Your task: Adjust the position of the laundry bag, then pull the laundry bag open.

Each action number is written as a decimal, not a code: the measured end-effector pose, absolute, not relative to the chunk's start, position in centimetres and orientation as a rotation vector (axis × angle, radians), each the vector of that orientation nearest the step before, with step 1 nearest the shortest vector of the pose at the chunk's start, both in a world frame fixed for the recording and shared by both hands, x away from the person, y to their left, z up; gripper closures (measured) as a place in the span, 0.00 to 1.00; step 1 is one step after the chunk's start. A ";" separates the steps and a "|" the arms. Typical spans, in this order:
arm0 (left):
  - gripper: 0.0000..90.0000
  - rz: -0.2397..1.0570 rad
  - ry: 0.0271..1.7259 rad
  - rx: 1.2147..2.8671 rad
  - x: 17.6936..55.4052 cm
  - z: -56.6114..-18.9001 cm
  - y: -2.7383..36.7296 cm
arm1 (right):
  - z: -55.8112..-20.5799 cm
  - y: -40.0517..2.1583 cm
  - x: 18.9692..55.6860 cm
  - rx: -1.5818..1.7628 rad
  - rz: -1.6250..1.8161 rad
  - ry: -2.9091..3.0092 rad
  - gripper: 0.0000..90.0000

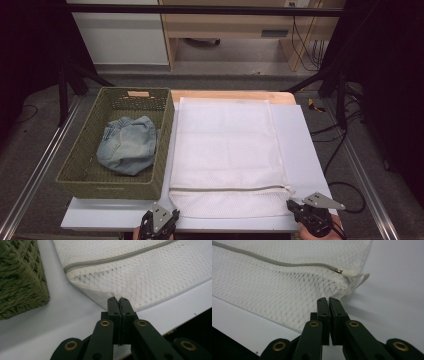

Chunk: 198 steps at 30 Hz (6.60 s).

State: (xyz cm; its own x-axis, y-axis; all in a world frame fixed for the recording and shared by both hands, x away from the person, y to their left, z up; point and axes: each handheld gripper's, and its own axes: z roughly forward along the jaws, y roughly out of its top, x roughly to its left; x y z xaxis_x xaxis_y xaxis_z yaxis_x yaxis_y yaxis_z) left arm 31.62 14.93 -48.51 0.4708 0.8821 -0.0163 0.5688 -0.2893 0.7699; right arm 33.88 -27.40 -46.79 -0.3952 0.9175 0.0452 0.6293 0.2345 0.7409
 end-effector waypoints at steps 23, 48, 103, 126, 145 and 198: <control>0.99 0.548 1.211 1.978 30.9 -48.6 15.0 | -46.8 -27.6 33.0 1.407 0.979 2.130 0.98; 0.27 0.650 1.000 1.925 32.0 -44.3 12.4 | -44.1 -29.8 35.9 1.311 1.005 1.912 0.29; 0.15 0.551 0.906 1.975 34.4 -44.5 10.6 | -47.1 -30.9 36.5 1.327 0.924 2.123 0.79; 0.16 0.558 0.913 1.961 34.5 -44.2 10.9 | -47.2 -29.8 37.2 1.299 0.878 2.152 0.72; 0.17 0.548 0.911 1.972 34.5 -44.4 10.7 | -47.2 -29.2 37.8 1.260 0.888 2.174 0.74; 0.17 0.549 0.917 1.959 34.5 -44.2 10.9 | -47.9 -27.8 38.1 1.235 0.924 2.262 0.75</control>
State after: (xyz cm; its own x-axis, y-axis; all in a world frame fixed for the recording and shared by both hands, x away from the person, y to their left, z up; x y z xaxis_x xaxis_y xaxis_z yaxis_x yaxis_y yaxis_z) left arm 34.48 10.87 -44.16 0.6296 0.7766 0.0241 0.3877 -0.3410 0.8564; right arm 38.08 -27.84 -47.89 -0.5290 0.8480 -0.0327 0.5824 0.3908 0.7128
